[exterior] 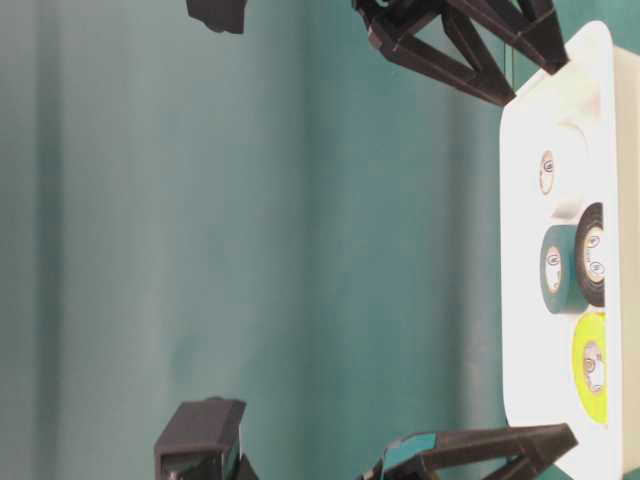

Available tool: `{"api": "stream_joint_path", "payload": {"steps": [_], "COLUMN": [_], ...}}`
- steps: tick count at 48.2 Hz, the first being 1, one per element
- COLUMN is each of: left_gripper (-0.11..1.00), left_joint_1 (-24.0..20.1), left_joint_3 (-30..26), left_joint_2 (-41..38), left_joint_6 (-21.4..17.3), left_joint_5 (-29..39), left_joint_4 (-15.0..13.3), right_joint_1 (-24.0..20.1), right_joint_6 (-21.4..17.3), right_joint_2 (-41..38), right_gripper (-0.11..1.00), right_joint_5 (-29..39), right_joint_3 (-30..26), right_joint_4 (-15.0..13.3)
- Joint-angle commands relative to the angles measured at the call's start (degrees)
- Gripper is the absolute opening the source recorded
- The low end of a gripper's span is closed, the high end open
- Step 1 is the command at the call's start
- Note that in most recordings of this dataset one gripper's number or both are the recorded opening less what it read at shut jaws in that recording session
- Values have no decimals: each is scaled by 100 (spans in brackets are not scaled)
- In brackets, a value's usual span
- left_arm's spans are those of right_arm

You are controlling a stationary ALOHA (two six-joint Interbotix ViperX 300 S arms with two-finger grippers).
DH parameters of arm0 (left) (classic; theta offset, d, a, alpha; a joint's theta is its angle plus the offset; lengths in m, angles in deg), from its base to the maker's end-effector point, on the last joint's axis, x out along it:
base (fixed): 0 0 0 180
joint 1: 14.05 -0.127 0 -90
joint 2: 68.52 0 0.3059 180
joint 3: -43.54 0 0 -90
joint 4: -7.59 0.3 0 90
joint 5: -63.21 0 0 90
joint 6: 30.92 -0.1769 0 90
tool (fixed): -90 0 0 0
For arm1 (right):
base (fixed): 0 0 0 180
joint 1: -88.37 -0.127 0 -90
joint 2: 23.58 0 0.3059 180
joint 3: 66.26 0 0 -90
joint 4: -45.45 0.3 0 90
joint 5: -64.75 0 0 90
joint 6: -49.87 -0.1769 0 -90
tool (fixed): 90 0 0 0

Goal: Put the tape alternately from left to right into the white case.
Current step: 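Release the black roll and withdraw the left gripper, then move the right gripper down over the orange tape roll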

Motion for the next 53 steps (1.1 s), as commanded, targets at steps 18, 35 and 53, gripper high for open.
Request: {"api": "stream_joint_path", "payload": {"steps": [18, 35, 53], "left_gripper": [91, 91, 91], "left_joint_1": [18, 18, 18], "left_joint_3": [220, 229, 202], "left_joint_2": [360, 334, 334], "left_joint_6": [9, 9, 9], "left_joint_5": [-352, -352, -360], "left_joint_4": [-9, 0, -9], "right_joint_1": [-18, -70, -624], "right_joint_6": [-9, -26, -378], "right_joint_2": [44, 44, 229], "right_gripper": [79, 79, 79], "right_joint_5": [-44, -26, -9], "right_joint_3": [-35, -35, 132], "right_joint_4": [9, 9, 9]}}
